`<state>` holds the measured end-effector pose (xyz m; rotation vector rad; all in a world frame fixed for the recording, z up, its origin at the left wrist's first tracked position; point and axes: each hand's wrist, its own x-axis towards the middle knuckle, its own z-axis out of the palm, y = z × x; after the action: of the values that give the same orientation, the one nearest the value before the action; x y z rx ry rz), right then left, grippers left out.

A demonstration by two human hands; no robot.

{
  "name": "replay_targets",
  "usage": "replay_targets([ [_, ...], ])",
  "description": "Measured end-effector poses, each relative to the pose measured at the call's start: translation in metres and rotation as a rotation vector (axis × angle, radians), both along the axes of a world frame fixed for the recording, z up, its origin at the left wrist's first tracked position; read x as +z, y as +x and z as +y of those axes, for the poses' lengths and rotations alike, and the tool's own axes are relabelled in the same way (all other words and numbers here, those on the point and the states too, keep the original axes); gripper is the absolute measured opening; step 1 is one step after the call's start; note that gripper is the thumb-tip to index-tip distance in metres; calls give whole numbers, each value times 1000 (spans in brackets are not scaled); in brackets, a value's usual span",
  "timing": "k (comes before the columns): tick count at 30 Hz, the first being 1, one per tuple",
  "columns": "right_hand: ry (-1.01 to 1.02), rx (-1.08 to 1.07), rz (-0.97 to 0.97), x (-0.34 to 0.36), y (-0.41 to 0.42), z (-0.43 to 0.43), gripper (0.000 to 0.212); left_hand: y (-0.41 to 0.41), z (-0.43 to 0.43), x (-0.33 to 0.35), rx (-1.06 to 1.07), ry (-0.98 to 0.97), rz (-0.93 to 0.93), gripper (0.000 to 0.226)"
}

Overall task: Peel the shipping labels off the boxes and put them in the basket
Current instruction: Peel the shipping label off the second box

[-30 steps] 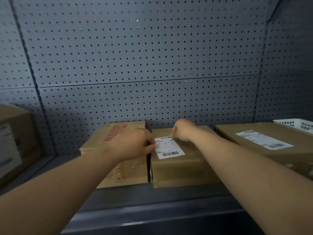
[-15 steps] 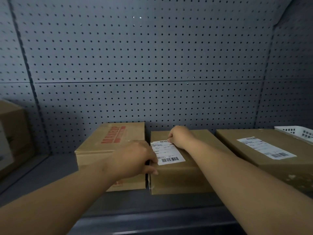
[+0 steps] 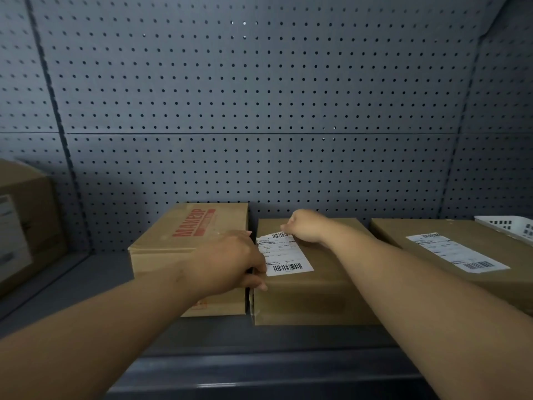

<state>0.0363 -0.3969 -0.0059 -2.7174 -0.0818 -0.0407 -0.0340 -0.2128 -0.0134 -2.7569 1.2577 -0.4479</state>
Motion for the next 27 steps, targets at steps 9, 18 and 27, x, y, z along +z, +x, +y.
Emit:
replay_targets([
  [9, -274, 162, -96, -10, 6, 40, 33, 1, 3, -2, 12, 0, -15, 37],
  [18, -237, 203, -117, -8, 6, 42, 27, -3, 0, -1, -16, 17, -77, 34],
  [27, -139, 285, -210, -7, 1, 27, 24, -3, -1, -1, 8, 74, -105, 34],
])
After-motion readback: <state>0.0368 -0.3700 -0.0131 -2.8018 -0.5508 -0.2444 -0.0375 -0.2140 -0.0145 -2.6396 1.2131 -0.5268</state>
